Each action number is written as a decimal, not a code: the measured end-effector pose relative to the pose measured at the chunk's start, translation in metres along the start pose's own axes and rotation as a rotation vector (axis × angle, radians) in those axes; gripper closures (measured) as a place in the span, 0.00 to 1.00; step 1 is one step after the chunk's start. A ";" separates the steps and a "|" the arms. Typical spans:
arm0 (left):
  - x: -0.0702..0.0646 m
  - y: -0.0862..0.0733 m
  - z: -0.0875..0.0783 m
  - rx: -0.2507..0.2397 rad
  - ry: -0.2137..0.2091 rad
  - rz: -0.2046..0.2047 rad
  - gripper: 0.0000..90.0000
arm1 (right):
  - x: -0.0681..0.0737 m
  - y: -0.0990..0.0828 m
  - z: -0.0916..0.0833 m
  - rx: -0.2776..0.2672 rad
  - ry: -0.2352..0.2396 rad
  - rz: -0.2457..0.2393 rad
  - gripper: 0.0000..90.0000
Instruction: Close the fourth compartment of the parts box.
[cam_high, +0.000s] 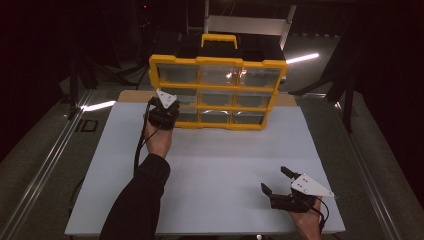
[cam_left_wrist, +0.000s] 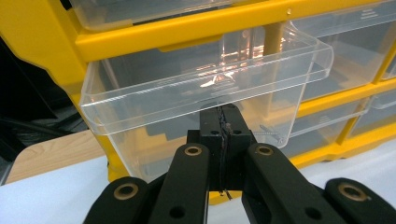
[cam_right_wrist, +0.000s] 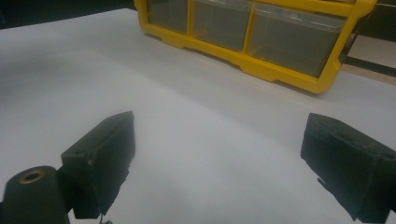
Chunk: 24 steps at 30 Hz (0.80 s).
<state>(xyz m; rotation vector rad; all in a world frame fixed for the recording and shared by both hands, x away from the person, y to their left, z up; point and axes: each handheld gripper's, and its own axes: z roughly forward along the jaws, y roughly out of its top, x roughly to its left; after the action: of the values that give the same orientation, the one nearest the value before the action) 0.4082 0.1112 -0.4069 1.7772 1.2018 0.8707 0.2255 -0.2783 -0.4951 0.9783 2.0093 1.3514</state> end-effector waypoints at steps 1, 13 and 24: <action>0.000 0.000 0.001 0.002 0.003 0.001 1.00 | 0.000 0.000 0.000 0.000 -0.001 0.000 0.11; -0.004 0.009 0.011 0.028 0.019 0.036 1.00 | 0.001 0.000 -0.001 -0.001 -0.001 0.000 0.11; -0.003 0.016 0.020 0.057 0.035 0.045 1.00 | 0.001 0.000 -0.001 0.002 -0.002 0.000 0.11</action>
<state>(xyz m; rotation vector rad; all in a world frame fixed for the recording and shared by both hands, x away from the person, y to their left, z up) 0.4313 0.0996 -0.4015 1.8474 1.2242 0.9050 0.2244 -0.2778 -0.4953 0.9801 2.0095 1.3481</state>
